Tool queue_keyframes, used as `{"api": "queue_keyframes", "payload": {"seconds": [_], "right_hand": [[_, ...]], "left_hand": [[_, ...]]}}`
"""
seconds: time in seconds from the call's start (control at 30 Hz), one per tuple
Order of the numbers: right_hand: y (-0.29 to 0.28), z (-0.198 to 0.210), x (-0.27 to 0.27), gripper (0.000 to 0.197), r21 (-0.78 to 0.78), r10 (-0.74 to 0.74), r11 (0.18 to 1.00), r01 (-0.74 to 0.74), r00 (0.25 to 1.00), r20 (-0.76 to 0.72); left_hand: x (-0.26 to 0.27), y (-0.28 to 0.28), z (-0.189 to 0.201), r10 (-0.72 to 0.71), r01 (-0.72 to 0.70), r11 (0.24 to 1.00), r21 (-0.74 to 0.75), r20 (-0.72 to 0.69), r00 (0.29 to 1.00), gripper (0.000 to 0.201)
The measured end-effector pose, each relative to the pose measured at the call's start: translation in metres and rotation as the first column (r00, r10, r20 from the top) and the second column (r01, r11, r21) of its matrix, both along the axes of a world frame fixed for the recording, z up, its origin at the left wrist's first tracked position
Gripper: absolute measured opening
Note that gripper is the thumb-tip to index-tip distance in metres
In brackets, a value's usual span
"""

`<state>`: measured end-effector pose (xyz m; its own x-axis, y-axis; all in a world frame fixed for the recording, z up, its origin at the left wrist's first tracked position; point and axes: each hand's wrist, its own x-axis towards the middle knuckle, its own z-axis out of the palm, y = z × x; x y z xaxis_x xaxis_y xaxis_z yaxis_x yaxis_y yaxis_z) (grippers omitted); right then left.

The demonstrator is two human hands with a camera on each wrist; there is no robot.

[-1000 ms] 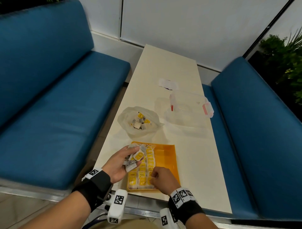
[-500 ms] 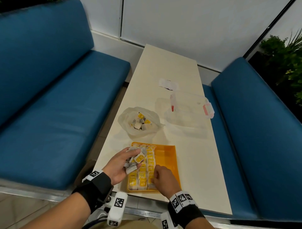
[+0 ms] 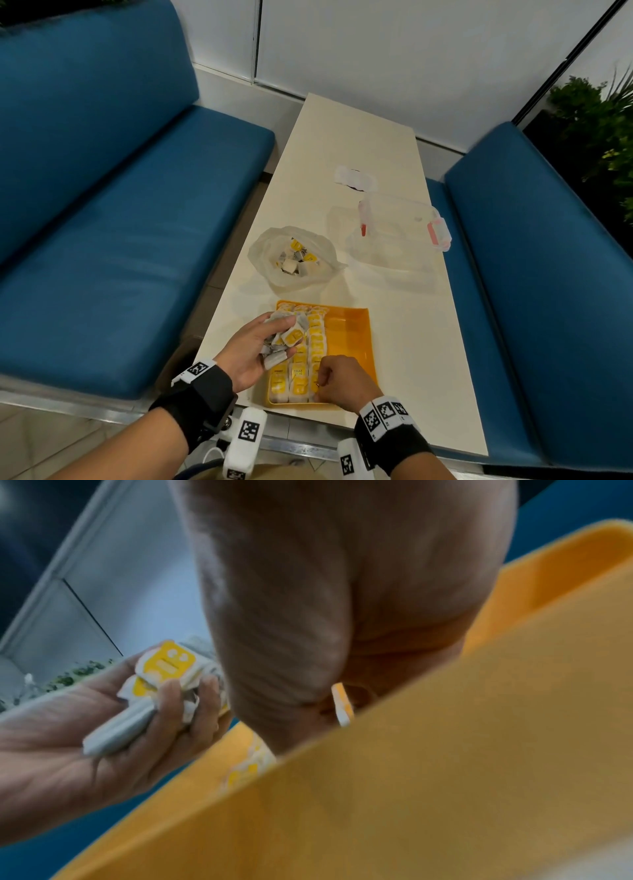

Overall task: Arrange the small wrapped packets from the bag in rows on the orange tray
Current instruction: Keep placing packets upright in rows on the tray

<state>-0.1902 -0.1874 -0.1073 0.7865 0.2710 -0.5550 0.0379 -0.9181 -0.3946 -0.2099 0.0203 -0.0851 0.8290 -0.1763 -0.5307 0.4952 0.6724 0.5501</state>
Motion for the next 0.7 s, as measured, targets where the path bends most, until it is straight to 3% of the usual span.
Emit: {"api": "queue_keyframes", "payload": {"seconds": [0.1,0.2,0.27,0.43,0.7], "right_hand": [[0.003,0.023,0.009,0.019,0.032,0.004,0.999,-0.008,0.993,0.119],[0.011,0.055,0.016,0.018,0.307,-0.086,0.951,-0.032,0.928,0.361],[0.020,0.073,0.018,0.019,0.454,-0.071,0.875,-0.168,0.883,0.464],[0.030,0.071,0.022,0.030,0.319,0.195,0.827,-0.463,0.767,0.611],[0.032,0.062,0.029,0.035,0.232,0.280,0.820,-0.522,0.721,0.633]], "left_hand": [[0.002,0.001,0.000,-0.001,0.001,1.000,-0.008,-0.006,1.000,0.031],[0.004,-0.001,0.003,-0.008,0.008,1.000,-0.011,-0.014,1.000,0.029],[0.005,-0.003,0.005,-0.016,0.016,1.000,-0.026,-0.012,1.000,0.030],[0.007,-0.006,0.007,-0.040,0.038,0.999,-0.038,-0.043,0.998,0.042],[0.013,-0.001,0.010,-0.067,0.058,0.994,-0.096,-0.100,0.993,0.043]]}}
